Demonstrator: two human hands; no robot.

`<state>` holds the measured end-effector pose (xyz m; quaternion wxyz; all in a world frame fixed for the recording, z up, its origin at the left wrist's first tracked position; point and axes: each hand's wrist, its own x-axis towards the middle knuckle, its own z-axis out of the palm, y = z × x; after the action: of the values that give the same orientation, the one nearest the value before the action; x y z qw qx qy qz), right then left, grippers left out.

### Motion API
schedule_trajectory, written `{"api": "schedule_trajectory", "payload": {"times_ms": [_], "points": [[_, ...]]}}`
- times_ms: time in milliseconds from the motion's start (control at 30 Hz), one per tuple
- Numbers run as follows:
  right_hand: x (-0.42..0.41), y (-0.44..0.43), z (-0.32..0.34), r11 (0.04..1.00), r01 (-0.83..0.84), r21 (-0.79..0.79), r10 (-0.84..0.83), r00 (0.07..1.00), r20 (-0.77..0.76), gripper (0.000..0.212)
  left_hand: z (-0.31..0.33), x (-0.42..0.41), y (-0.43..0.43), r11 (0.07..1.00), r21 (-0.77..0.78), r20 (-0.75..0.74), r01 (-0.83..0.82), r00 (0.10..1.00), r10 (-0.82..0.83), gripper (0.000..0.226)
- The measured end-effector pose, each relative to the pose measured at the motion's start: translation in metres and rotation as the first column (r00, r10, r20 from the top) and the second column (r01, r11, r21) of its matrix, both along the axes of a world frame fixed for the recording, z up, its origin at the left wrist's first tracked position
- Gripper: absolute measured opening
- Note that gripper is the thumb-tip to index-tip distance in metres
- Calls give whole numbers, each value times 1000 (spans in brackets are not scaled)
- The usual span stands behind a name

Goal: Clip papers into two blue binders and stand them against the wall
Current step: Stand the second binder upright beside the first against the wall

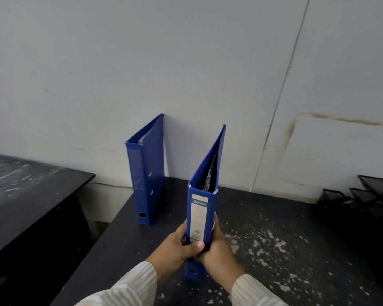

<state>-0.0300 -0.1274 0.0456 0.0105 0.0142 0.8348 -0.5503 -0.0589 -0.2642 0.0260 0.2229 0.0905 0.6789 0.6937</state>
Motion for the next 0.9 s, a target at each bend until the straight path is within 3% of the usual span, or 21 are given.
{"api": "schedule_trajectory", "payload": {"times_ms": [167,233,433,633,800,900], "points": [[-37,-33,3,988,-49,-145,52,998,22,53,-3,-21,-26,995,-14,-4,-102,995,101,80],[-54,-42,4,984,-65,-168,78,994,73,57,-5,-33,-33,991,-10,-3,-135,991,134,80],[-98,-48,6,989,-145,-23,146,983,113,75,-4,-72,-40,971,-47,6,-232,972,233,79],[-139,-50,-4,982,-184,-34,187,973,136,73,-6,-105,-41,953,-83,11,-290,956,292,82],[-148,-51,-7,967,-188,-175,216,963,161,60,-12,-112,-43,939,-122,20,-321,945,326,81],[-147,-48,-3,968,-234,-89,245,960,135,68,-13,-111,-44,936,-156,-19,-314,949,315,81]]}}
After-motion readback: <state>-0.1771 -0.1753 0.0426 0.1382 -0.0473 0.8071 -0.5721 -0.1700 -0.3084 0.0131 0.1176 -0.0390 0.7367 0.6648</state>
